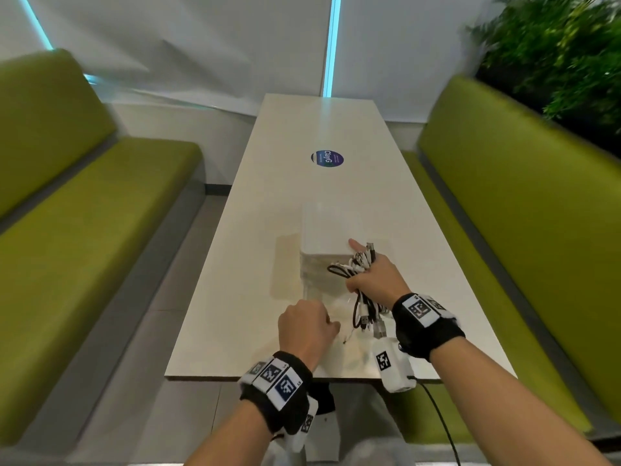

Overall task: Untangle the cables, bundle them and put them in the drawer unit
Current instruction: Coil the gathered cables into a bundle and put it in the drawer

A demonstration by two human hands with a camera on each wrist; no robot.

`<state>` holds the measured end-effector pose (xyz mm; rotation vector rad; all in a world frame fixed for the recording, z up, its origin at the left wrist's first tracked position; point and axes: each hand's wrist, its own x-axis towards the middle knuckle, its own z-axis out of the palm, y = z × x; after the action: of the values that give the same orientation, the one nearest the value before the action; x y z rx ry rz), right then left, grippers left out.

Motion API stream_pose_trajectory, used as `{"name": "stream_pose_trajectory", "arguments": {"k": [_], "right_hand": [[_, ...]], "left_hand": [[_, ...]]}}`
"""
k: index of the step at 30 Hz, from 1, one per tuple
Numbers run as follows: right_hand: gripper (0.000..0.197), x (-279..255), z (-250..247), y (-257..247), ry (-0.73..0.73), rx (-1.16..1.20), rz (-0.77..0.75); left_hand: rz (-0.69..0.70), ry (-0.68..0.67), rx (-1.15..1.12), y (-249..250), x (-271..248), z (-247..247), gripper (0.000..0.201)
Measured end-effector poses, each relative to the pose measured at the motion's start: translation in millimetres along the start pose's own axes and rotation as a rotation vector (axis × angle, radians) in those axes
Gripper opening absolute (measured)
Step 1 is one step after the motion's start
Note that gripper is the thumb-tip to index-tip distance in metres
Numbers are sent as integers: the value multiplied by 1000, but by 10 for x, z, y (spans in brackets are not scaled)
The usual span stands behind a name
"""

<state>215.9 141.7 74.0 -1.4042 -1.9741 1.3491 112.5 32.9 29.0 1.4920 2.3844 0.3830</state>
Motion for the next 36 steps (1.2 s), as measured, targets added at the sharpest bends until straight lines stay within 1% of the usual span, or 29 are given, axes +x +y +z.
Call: {"name": "stream_pose_trajectory", "arguments": {"k": [2,4,5,6,7,8,9,12,17,20,23,25,27,29,30,32,34,36], "right_hand": [[82,-3,-13,12,30,-1,-18],[77,-34,-18,-2,89,-20,-50],[70,-48,-12,-14,126,-32,-77],[58,-60,4,-21,157,-51,-97],[43,-77,24,-28,172,-69,-102],[29,-87,47,-38,170,-85,-92],[24,-88,75,-44,145,-109,-76],[29,-47,180,-64,14,-198,-11],[15,66,351,-2,-57,-362,130],[7,113,415,8,-86,-460,163],[6,155,442,-22,-101,-514,160],[6,172,446,-41,-111,-503,172],[10,184,447,-48,-121,-441,203],[11,183,455,-45,-150,-289,243],[13,180,460,-41,-168,-200,264],[27,188,477,-11,-185,-83,324],[36,203,496,33,-194,-45,375],[38,225,496,54,-201,-9,403]], "left_hand": [[5,5,-5,-25,21,-66,38],[17,54,-30,-90,61,-152,39],[29,103,-49,-144,90,-178,37],[49,161,-84,-204,118,-194,33],[77,197,-119,-267,147,-194,25],[112,203,-136,-318,182,-185,18],[142,179,-128,-359,219,-160,18],[182,94,-95,-389,285,-59,20],[175,38,-201,-379,248,-26,17],[163,25,-232,-397,247,-57,16],[188,65,-201,-419,268,-77,31],[194,84,-164,-432,307,-84,49],[186,72,-134,-444,344,-96,69],[187,50,-127,-448,373,-87,83],[194,43,-115,-451,382,-62,88],[210,65,-65,-462,373,8,89],[221,97,-53,-479,356,82,87],[233,96,-83,-496,362,120,88]]}}
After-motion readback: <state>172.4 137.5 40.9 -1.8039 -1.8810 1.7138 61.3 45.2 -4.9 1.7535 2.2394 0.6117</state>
